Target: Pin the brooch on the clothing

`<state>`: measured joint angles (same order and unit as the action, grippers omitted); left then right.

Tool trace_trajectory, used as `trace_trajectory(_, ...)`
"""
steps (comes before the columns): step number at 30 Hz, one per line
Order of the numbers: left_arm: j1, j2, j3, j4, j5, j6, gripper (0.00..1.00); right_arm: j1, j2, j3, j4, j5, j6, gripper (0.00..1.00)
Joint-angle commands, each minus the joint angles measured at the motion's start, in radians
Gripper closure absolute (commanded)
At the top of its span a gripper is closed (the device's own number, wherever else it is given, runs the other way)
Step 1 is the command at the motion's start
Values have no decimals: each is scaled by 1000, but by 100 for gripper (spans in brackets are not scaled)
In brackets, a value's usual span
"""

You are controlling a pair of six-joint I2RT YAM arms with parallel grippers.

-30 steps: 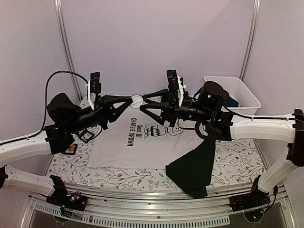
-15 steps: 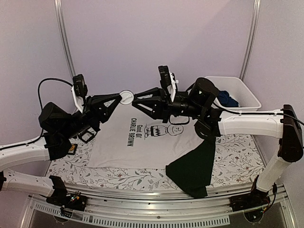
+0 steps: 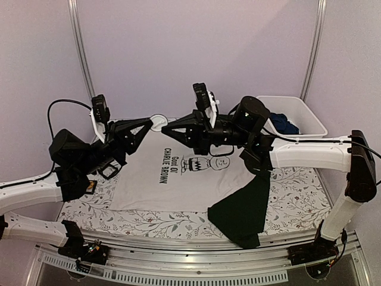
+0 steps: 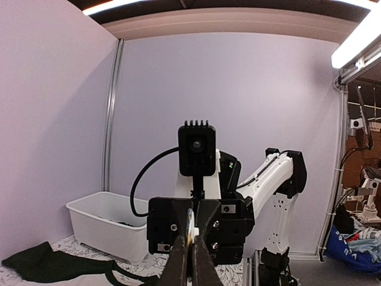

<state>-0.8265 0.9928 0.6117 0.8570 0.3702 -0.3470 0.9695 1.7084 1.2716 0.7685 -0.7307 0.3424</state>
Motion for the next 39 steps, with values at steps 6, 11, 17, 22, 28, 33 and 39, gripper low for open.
trace_trajectory(6, -11, -5, -19, -38, -26, 62, 100, 5, -2, 21, -57, 7, 3, 100)
trace_trajectory(11, -7, -75, -20, -223, 43, 282, 30, -6, -65, 51, -402, 95, -109, 100)
trace_trajectory(17, -3, -141, 48, -599, 77, 532, 11, 1, -67, 265, -1281, 322, -427, 100)
trace_trajectory(22, -3, -115, 40, -652, 111, 459, 23, 69, 93, 577, -1738, 447, -623, 100)
trace_trajectory(28, -14, -95, 34, -664, 124, 475, 35, 117, 165, 715, -1788, 449, -709, 100)
trace_trajectory(33, -5, -135, 43, -699, 119, 479, 37, 124, 154, 715, -1777, 436, -711, 100)
trace_trajectory(39, 29, -126, 40, -777, 119, 508, 38, 124, 139, 712, -1766, 417, -715, 100)
